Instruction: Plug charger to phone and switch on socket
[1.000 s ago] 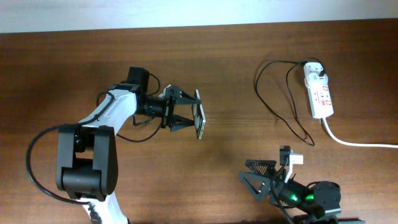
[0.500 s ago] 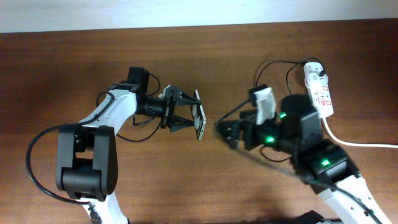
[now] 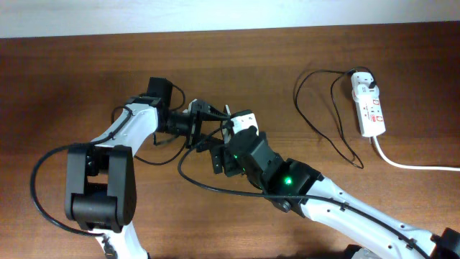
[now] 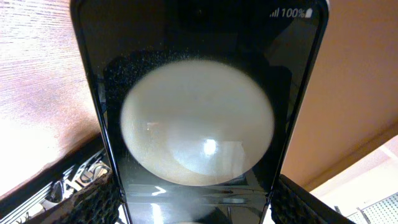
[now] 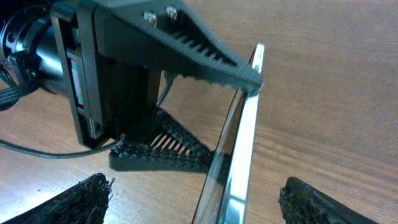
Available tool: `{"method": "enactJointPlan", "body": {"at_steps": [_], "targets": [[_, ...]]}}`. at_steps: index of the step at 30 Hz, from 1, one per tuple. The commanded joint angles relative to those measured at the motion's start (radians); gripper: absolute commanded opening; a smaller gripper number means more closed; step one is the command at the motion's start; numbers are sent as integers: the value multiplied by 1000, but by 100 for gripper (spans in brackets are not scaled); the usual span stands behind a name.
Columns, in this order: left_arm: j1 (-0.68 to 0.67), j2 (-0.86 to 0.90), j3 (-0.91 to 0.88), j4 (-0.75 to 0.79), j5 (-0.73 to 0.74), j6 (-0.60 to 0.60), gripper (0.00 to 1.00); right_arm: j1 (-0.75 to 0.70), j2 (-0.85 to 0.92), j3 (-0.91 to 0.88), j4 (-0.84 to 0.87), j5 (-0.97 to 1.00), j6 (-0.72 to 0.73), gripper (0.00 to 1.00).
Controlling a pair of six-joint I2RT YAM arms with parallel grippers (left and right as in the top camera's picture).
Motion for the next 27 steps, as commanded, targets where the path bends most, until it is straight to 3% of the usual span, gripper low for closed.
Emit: {"method": "enactJointPlan", "body": {"at_steps": [1,4,12,23,27], "targets": [[0,-2,3,-2,65,-21,71,5,8,18,11,70,4,84],[0,-2,3,-2,60,-72,71,5,8,18,10,70,4,68],[0,-2,3,-2,59,-72,71,6,19,18,10,55,5,43],[0,-2,3,-2,47,-72,72,6,28,18,9,35,4,24],[-1,-2,3,-1,-24,-72,72,6,28,18,8,35,4,24]]}}
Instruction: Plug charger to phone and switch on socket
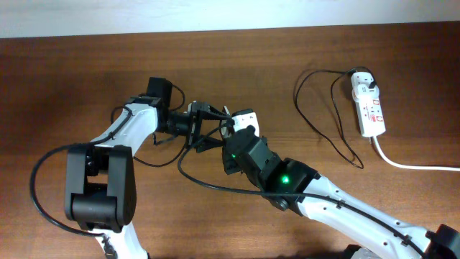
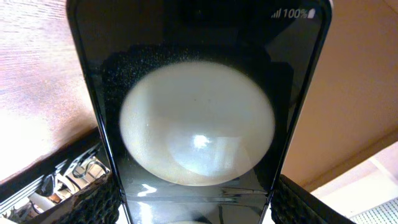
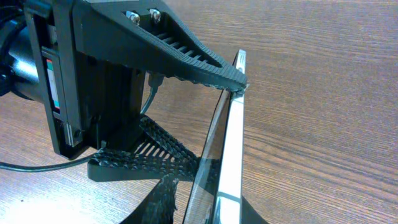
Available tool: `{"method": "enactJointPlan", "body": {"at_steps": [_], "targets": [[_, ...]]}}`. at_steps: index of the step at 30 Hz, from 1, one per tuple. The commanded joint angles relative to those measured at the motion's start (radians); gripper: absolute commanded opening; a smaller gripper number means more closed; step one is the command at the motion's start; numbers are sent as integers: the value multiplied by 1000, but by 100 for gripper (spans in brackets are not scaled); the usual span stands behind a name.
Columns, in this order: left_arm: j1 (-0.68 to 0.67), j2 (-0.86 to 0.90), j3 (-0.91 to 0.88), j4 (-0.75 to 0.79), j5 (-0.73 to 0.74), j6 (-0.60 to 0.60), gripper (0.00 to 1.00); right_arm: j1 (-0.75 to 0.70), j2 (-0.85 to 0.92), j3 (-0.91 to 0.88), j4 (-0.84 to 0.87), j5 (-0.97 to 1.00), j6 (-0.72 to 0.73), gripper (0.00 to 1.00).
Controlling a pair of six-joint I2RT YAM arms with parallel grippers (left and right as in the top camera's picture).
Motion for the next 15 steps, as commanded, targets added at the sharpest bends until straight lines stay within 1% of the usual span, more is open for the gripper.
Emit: {"method": "enactJointPlan", "body": {"at_steps": [1,5,6,7,9,11,15], "targets": [[0,-2,3,0,-12,-8,72,5,7,17,3,-3,-3,24],[-1,-2,3,0,-60,-26,72,6,7,17,-31,-4,-2,24],[-2,-2,3,1,-66,-60,71,6,7,17,-30,-6,39,24],[-2,-2,3,2,-89,-73,71,6,12,17,-29,-6,46,24],[-2,-2,3,8,-93,-73,71,6,42,17,-29,-6,59,24],[-2,-2,3,8,-97,-76,71,5,77,17,-17,-7,95,24],[-2,-2,3,8,-111,-76,71,5,82,17,37,-6,95,24]]}}
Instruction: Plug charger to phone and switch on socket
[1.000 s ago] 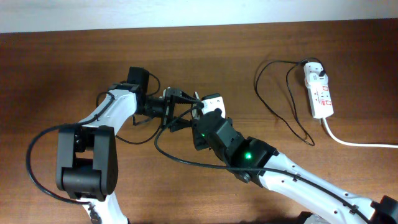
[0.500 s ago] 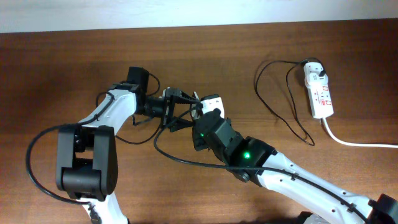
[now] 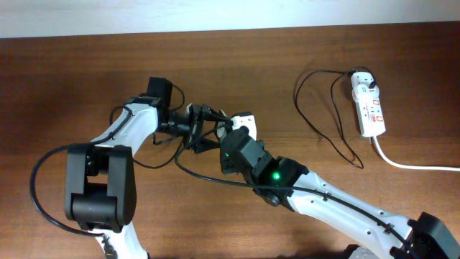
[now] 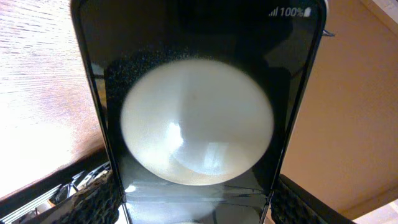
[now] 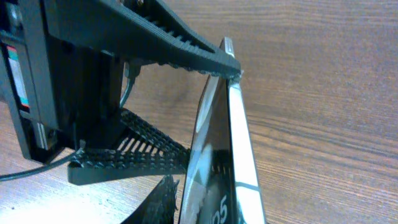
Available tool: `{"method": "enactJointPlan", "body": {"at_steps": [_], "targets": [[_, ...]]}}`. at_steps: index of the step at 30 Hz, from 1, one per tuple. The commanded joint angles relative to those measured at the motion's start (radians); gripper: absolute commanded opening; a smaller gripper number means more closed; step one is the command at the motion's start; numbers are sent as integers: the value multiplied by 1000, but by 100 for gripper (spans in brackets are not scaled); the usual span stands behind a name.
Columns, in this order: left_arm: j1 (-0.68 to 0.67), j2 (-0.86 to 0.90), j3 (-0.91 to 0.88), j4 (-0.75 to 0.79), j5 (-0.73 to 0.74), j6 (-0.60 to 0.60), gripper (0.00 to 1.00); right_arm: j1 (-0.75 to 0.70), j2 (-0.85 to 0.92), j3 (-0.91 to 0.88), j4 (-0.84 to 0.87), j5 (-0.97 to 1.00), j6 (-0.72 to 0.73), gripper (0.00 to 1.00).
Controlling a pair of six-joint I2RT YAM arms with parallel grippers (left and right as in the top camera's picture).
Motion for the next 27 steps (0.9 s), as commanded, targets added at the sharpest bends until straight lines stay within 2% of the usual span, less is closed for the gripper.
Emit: {"method": "enactJointPlan", "body": {"at_steps": [1,5,8,11,12,14,16,17,19,21,22,24,25,26,27], "targets": [[-1,-2,3,2,22,-9,71,5,6,17,27,-2,10,24],[-1,-2,3,2,29,-9,71,5,8,17,29,-2,35,23],[-1,-2,3,2,28,-9,71,5,10,17,28,-1,35,18],[-1,-2,3,2,20,-9,72,5,10,17,28,-2,35,4],[-1,-2,3,2,21,-8,74,5,10,17,28,-2,35,4],[0,-2,3,2,29,8,88,5,0,17,20,-2,35,4],[4,-2,8,3,109,73,91,3,-44,17,5,-2,34,4],[20,-10,20,2,164,149,91,-10,-98,17,-9,-3,35,4],[58,-76,22,2,171,232,92,-43,-211,17,-102,-10,64,4],[103,-200,22,-3,113,307,93,-95,-349,17,-199,-58,118,4],[118,-290,22,-40,14,343,93,-121,-423,17,-218,-133,121,4],[122,-554,22,-202,-308,364,95,-133,-527,17,-237,-212,151,4],[122,-695,22,-288,-436,391,96,-133,-553,17,-269,-212,226,4],[122,-794,22,-336,-516,413,96,-133,-556,17,-286,-212,252,4],[122,-939,21,-390,-673,412,100,-133,-547,17,-301,-212,252,4]]}}
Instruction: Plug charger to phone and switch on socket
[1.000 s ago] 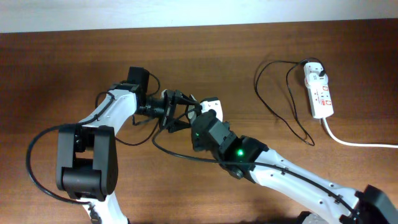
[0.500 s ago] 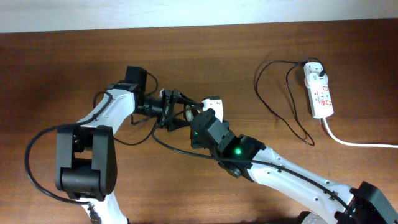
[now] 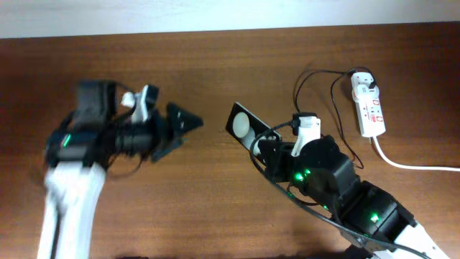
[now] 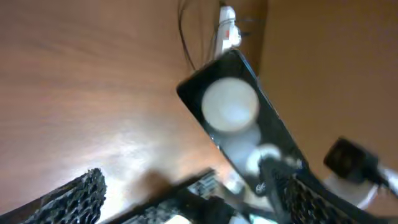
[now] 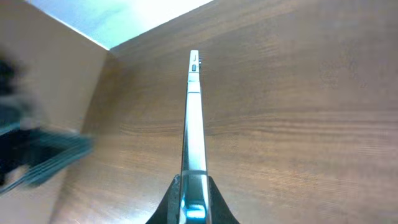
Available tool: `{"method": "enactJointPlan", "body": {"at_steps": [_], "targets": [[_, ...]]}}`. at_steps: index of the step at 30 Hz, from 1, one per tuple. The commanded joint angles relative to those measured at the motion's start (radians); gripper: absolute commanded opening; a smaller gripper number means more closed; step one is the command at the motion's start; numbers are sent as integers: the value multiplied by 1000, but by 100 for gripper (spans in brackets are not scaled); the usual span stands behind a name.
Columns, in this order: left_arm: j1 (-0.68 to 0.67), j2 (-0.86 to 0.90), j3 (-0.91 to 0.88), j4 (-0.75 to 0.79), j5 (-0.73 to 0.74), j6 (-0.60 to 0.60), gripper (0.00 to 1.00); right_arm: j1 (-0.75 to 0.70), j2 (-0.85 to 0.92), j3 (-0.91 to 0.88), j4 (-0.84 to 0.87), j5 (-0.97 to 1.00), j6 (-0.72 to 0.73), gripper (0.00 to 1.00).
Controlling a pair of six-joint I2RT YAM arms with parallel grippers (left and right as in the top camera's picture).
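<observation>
The phone (image 3: 243, 124), dark with a round white patch, is held on edge above the table's middle. My right gripper (image 3: 260, 144) is shut on its near end; the right wrist view shows the phone (image 5: 193, 112) edge-on between the clamped fingers (image 5: 178, 198). My left gripper (image 3: 188, 132) stands open, blurred, a hand's width left of the phone, with nothing in it. The left wrist view shows the phone (image 4: 231, 107) well ahead of the spread fingers (image 4: 69, 198). The black charger cable (image 3: 338, 137) loops beside the white socket strip (image 3: 369, 108).
A white charger plug (image 3: 366, 83) sits in the strip's far end. A white mains lead (image 3: 410, 165) runs off to the right edge. A pale wall borders the far side of the wooden table (image 3: 215, 208).
My left gripper has let go of the phone and now stands open further left. My right gripper, still shut on the phone, has moved it to the right, towards the cable.
At first my left gripper held the phone upright while my right gripper was open around its edge. Then the right fingers were shut on the phone, both grippers holding it. Now only the right gripper holds it and the left arm is withdrawn.
</observation>
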Motion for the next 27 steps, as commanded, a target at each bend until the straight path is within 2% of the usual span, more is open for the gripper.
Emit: {"method": "enactJointPlan", "body": {"at_steps": [1,3,5,10,14,15,16,19,22,24,27], "targets": [[2,-303,6,-97,-434,53,99,-5,10,16,-11,-18,50,4],[2,-509,6,-188,-607,53,99,-5,47,16,-12,-34,53,4],[2,-608,6,-216,-631,53,99,-5,79,16,-12,-71,117,4],[2,-630,6,-218,-631,41,99,-5,94,16,-12,-127,121,4],[2,-630,-3,-222,-630,-31,99,-5,94,16,-12,-150,121,4],[2,-630,-12,-231,-631,-58,99,-5,94,16,-12,-173,121,4],[2,-630,-35,-259,-631,-164,99,-5,94,16,-12,-176,121,4],[2,-630,-118,-270,-630,-319,99,-5,94,16,-12,-176,121,4],[2,-630,-267,-261,-629,-545,99,-5,94,16,-12,-176,121,4],[2,-630,-338,-258,-592,-561,99,-4,94,16,-13,-244,120,4],[2,-630,-351,-259,-577,-561,99,-4,94,16,-19,-246,120,4]]}}
